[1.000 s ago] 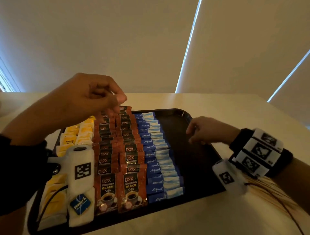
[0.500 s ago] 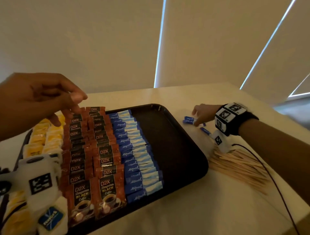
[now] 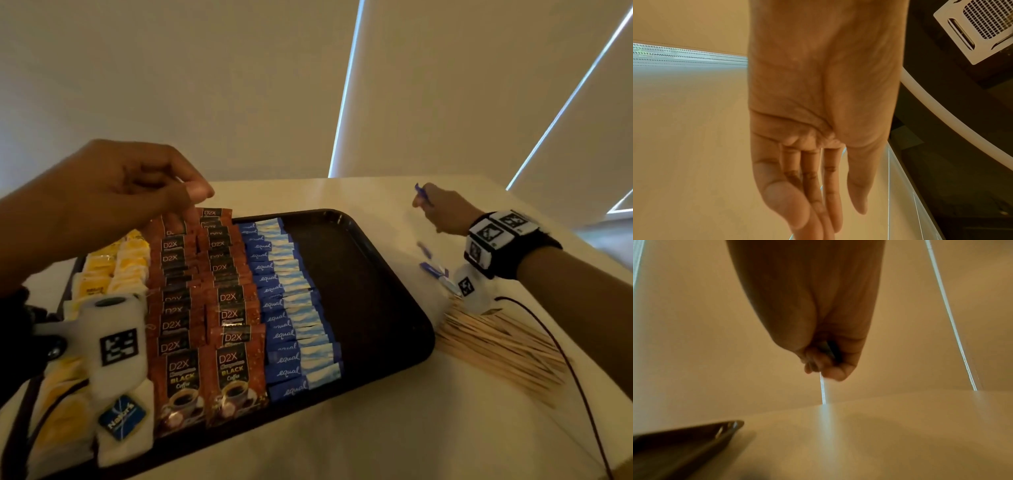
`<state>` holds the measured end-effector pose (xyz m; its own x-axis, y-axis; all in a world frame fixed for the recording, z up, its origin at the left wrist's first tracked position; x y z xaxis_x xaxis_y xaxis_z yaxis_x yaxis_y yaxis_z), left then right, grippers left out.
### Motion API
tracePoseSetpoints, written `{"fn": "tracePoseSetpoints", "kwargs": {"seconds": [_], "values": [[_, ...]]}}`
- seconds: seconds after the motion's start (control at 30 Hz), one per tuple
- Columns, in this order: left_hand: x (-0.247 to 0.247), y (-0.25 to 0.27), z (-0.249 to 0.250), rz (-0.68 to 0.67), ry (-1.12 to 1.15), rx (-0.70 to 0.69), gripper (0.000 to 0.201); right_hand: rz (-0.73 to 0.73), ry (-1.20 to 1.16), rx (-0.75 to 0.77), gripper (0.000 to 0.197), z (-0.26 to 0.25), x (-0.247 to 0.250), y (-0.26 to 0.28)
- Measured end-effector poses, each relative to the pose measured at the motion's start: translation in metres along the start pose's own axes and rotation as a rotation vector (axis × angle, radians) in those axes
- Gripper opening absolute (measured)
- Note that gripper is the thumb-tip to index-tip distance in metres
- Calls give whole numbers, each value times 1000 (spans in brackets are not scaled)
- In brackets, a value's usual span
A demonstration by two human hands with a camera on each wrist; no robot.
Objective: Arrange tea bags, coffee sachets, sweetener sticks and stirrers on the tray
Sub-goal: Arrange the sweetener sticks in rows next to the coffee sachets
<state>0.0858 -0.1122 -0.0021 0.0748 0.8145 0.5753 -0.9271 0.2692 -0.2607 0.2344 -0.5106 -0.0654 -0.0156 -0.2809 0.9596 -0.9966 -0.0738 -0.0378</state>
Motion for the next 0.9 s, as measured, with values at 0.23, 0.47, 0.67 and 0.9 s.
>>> {"fn": "tracePoseSetpoints", "kwargs": {"seconds": [0.23, 0.47, 0.67, 0.9], "values": [[3, -2, -4, -6, -2, -3, 71, -402, 271, -110, 53, 2, 11, 28], [4, 0, 0, 1, -16, -11, 69, -632, 508, -155, 51, 0, -22, 56], [7, 4, 4, 8, -28, 13, 50, -664, 760, -71, 38, -6, -33, 52], [9, 7, 9, 71, -41, 19, 35, -339, 214, -14, 39, -45, 1, 32]]}}
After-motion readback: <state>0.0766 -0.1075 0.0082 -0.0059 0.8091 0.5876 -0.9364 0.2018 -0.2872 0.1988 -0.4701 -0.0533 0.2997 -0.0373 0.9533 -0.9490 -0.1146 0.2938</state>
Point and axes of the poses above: each hand's wrist, its own y-axis away from the middle knuckle, its own x-axis out of the back of the hand, z = x × y, the point moved 3 cm from there along -y, towards the middle knuckle, and after that the axes turned 1 degree about x, right-handed, at the moved point
